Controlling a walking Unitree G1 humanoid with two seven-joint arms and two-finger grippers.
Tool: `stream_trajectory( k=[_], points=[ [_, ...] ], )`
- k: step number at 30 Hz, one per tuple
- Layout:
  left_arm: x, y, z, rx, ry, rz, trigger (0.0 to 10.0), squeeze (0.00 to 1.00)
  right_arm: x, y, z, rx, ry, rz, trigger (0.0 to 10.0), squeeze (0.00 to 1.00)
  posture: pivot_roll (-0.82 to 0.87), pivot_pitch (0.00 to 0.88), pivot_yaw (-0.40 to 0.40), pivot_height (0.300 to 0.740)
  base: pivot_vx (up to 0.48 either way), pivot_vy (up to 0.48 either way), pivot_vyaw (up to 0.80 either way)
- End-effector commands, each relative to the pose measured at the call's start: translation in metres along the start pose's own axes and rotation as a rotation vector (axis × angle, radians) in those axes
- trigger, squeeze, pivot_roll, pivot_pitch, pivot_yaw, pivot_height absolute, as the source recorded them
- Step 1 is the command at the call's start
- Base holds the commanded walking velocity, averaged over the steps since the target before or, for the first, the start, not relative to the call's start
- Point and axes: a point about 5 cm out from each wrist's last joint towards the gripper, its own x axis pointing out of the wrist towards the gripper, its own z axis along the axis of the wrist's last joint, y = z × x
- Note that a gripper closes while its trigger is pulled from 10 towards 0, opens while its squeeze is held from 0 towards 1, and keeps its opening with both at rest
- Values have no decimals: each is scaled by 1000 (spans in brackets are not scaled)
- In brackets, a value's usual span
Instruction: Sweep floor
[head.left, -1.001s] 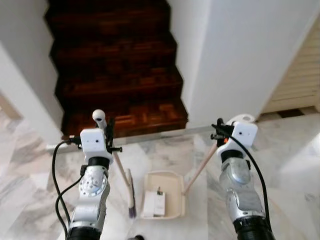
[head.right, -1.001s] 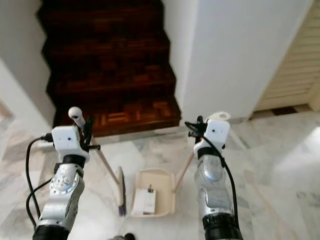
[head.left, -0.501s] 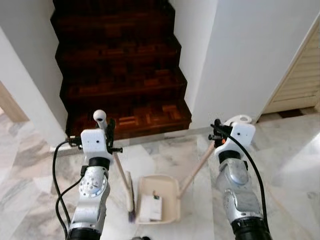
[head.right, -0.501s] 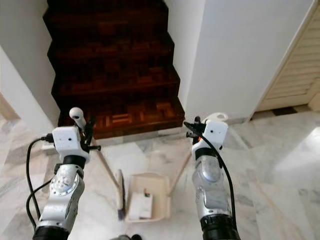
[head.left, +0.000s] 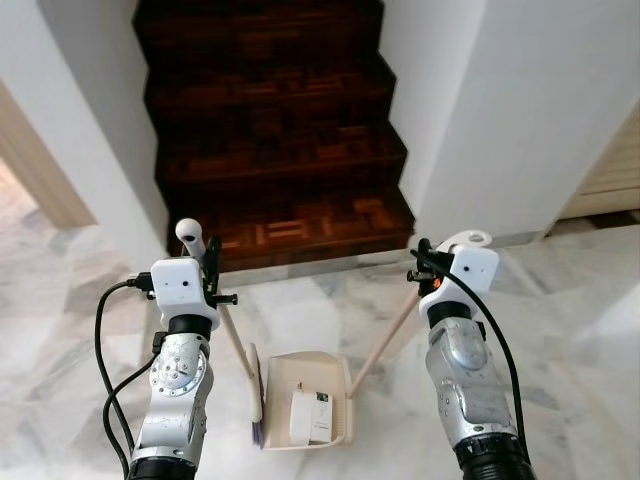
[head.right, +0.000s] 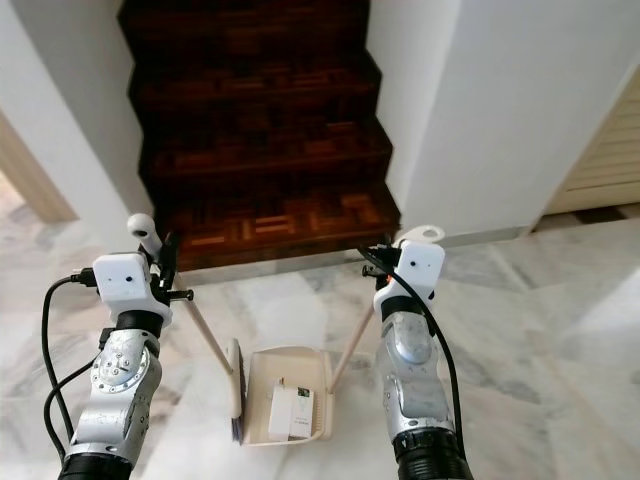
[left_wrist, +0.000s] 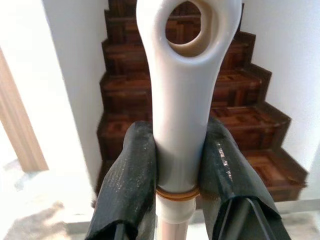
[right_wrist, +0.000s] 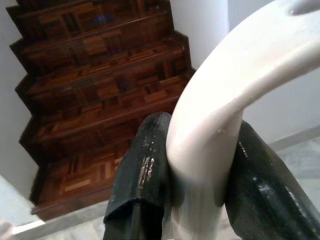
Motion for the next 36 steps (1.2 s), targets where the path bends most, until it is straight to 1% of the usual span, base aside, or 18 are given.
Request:
stream_trajectory(
  k=[1,11,19,22,30,32,36],
  points=[
    [3,-3,10,-5,-45,-7,10000,0,3,-2,11,21,-51,-8,10000,0,81,74,26,740,0,326,0],
    [3,-2,10,-3,-45,-2,10000,0,2,0,12,6,-53,1,10000,0,84,76,24,740,0,323,0],
    [3,-2,10,-1,-47,3,10000,0,2,2,10,17,-44,15,10000,0,85,78,24,740,0,322,0],
    [3,-1,11,-2,-47,2,10000,0,2,2,11,4,-49,9,10000,0,87,83,25,740,0,325,0],
    [4,-1,11,1,-47,1,10000,0,2,1,11,9,-52,6,10000,0,92,93,29,740,0,324,673],
    [4,-1,11,0,-46,1,10000,0,2,2,10,29,-48,6,10000,0,90,95,30,740,0,322,0],
    [4,-1,11,-2,-45,0,10000,0,1,2,10,17,-46,8,10000,0,90,95,30,740,0,322,0]
  ],
)
